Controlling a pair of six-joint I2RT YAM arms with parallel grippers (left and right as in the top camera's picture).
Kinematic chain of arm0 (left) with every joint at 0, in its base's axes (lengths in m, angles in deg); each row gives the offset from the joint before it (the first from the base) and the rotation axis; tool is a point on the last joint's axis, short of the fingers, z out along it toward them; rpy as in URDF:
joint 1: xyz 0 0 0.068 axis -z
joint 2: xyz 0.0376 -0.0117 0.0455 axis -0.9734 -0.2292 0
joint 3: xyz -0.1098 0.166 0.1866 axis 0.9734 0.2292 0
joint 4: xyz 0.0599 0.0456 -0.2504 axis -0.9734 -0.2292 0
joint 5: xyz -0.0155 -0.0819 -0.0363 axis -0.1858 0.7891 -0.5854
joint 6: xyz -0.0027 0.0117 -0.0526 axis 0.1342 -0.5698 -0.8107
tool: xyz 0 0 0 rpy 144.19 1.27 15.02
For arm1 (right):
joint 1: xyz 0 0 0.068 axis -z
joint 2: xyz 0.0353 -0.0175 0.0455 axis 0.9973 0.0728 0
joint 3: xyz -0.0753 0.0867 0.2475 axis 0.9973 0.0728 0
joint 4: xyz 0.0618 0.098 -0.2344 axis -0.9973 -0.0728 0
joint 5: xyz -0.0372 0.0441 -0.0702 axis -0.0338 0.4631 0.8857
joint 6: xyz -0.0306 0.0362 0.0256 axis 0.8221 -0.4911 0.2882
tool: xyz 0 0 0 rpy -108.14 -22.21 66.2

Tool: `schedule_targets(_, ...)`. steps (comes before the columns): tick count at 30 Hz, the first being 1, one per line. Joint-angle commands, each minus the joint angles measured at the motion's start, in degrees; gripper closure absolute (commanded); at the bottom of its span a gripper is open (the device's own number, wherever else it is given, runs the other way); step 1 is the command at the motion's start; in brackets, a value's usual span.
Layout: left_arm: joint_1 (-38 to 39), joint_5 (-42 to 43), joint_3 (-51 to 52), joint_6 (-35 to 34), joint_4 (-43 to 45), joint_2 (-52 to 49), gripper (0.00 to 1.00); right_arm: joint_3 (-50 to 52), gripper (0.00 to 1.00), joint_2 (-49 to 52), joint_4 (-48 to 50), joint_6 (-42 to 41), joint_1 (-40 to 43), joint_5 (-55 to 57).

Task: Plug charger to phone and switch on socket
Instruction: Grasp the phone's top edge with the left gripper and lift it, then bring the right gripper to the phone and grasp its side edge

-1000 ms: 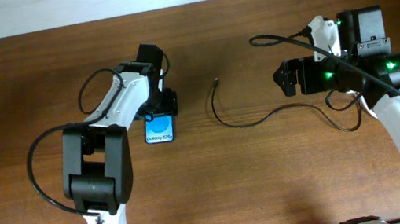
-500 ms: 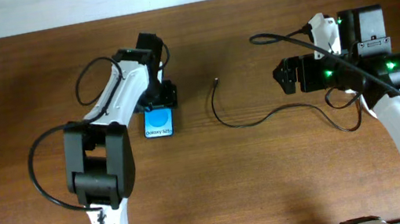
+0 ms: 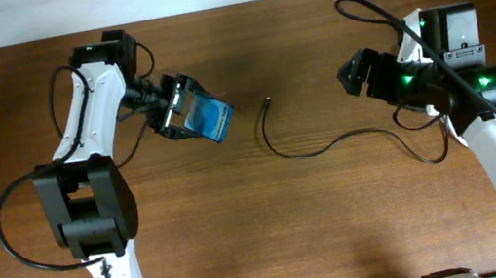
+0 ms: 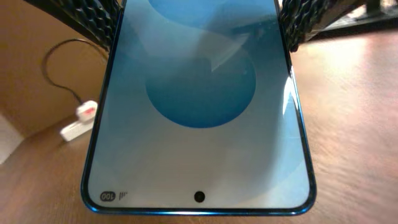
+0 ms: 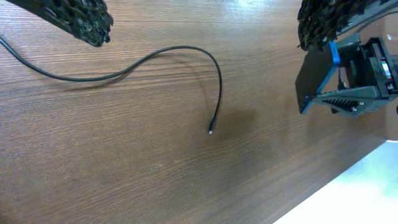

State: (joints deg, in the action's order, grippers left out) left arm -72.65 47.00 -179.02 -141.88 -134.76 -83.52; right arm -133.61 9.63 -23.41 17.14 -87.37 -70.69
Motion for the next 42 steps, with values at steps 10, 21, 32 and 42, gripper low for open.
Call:
schedule_targets(10, 2.54, -0.57, -1.14, -8.94, -0.09, 0.02, 1.00, -0.76, 0.03, 5.31, 6.05, -5.35, -13.44, 1.92)
schedule_targets(21, 6.99, -1.77, -1.14, -16.90, 3.80, 0.02, 1.00, -0.76, 0.35, 15.65, 18.47, -15.50, -29.64, 12.28)
schedule_targets(32, 8.20, 0.79, -1.14, -15.78, 3.78, 0.02, 1.00, -0.76, 0.61, 21.75, 22.05, -16.76, -30.34, 10.03)
schedule_targets(42, 8.20, 0.79, -1.14, -15.74, 3.76, 0.02, 1.00, -0.76, 0.80, 23.17, 22.29, -16.52, -30.34, 10.08)
